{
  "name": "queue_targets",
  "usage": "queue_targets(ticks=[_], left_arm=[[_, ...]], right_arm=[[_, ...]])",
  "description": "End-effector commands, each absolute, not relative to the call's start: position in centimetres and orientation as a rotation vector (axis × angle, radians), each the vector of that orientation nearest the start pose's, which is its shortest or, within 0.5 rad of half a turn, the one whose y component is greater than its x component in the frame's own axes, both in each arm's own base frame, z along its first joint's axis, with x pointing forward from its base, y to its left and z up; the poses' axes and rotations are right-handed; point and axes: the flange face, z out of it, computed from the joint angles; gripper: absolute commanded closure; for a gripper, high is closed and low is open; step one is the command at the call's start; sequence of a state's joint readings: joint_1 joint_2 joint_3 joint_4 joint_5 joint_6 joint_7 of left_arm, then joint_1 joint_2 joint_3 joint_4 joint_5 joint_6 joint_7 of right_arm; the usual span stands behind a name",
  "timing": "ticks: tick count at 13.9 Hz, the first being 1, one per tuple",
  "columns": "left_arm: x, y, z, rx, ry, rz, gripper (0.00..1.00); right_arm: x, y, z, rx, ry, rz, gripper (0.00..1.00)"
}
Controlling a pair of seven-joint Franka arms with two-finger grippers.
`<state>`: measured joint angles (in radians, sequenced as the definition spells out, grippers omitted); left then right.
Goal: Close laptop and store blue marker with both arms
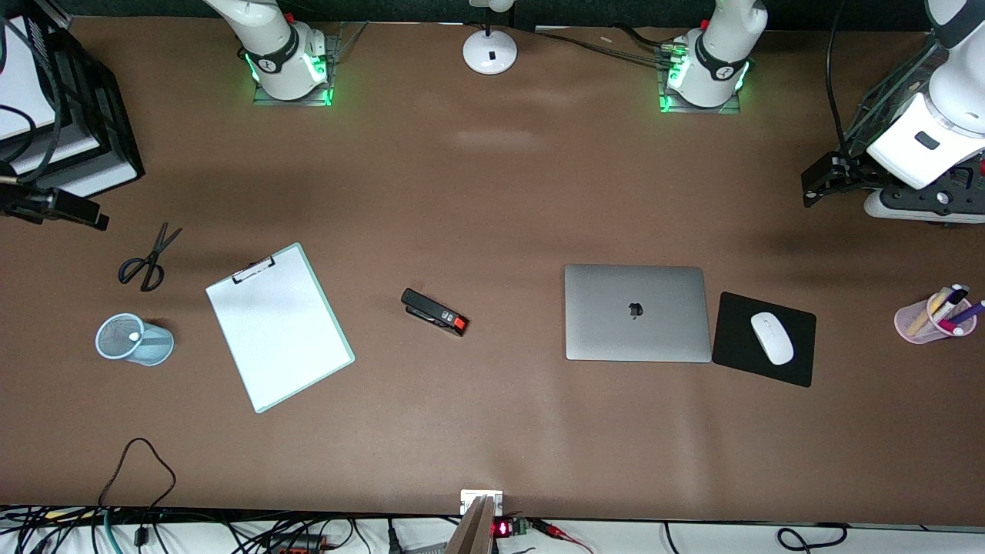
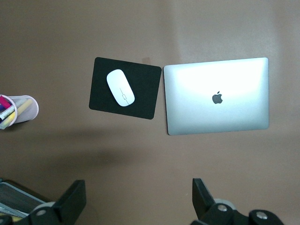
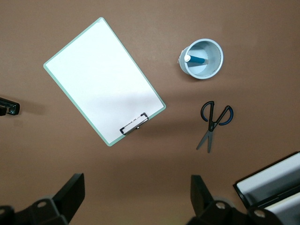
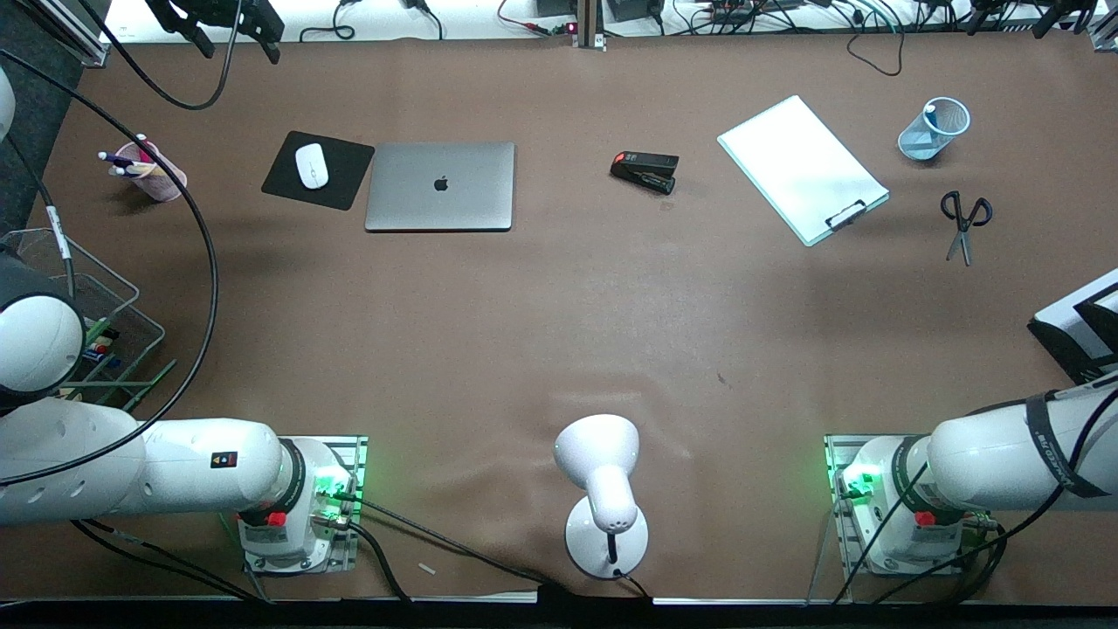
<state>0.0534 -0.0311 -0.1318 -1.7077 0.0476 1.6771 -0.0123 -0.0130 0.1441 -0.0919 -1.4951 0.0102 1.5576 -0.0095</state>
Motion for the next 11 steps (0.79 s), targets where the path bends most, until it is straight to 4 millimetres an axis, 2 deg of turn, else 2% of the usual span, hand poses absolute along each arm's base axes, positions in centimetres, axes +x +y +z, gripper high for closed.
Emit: queue_targets(ticks=[1, 3, 11], left_arm=[[54.99, -3.62, 59.16, -3.081, 0.135, 0.0, 0.0], [54.99, -3.62, 59.16, -3.081, 0.135, 0.0, 0.0], [54.99, -3.62, 59.16, -3.081, 0.135, 0.0, 0.0]], right_arm=[[56.68, -5.44, 59.23, -3.143, 0.147, 0.083, 0.0], [56.1, -5.48, 59.45, -3.139, 0.149, 0.075, 0.0], [56.32, -5.19, 59.23, -3.136, 0.14, 0.089, 0.0]])
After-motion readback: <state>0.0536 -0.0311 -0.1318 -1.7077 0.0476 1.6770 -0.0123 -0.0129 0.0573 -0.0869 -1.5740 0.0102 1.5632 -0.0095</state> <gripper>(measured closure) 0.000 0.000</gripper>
